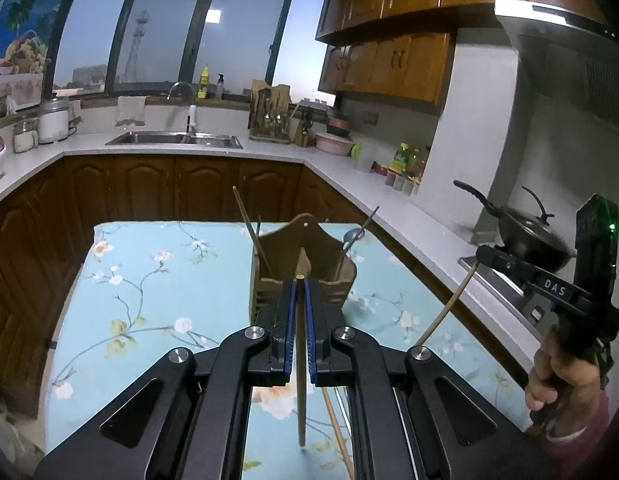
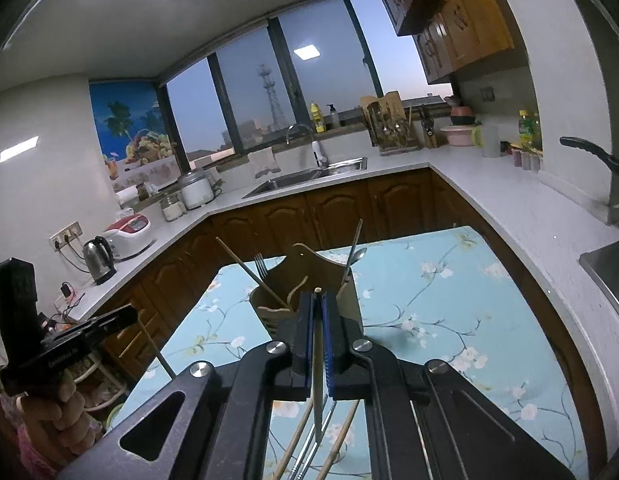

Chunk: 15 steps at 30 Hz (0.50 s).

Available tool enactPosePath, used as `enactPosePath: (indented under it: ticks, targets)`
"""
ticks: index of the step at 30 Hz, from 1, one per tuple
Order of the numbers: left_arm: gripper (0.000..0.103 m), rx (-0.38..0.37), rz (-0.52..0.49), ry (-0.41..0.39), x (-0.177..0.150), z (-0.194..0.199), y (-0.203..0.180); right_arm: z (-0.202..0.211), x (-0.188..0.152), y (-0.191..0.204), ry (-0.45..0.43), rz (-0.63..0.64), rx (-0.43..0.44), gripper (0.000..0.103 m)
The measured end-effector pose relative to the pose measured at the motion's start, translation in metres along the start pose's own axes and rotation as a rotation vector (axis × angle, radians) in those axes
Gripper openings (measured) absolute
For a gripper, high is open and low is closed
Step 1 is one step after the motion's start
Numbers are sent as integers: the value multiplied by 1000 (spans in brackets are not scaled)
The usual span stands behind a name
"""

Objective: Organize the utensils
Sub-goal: 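Lift the chopstick with the left tool while the right tool carries its chopstick toward the holder, then lower the chopstick into the wooden holder and open the left tool while the right tool releases its chopstick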

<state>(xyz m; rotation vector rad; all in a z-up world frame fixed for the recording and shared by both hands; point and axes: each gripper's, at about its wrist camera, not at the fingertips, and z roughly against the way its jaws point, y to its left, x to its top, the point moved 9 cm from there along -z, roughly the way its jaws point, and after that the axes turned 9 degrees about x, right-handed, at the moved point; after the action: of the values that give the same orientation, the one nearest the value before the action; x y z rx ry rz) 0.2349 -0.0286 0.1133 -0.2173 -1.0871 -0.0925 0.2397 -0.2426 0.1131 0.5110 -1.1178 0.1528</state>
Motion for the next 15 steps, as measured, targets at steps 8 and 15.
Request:
enactPosePath:
  ticks: [8, 15]
  targets:
    - [4, 8, 7, -64, 33, 3, 5, -11, 22, 5, -26, 18, 15, 4]
    - [4, 19, -21, -149, 85, 0, 3, -24, 62, 7, -77, 48, 17, 4]
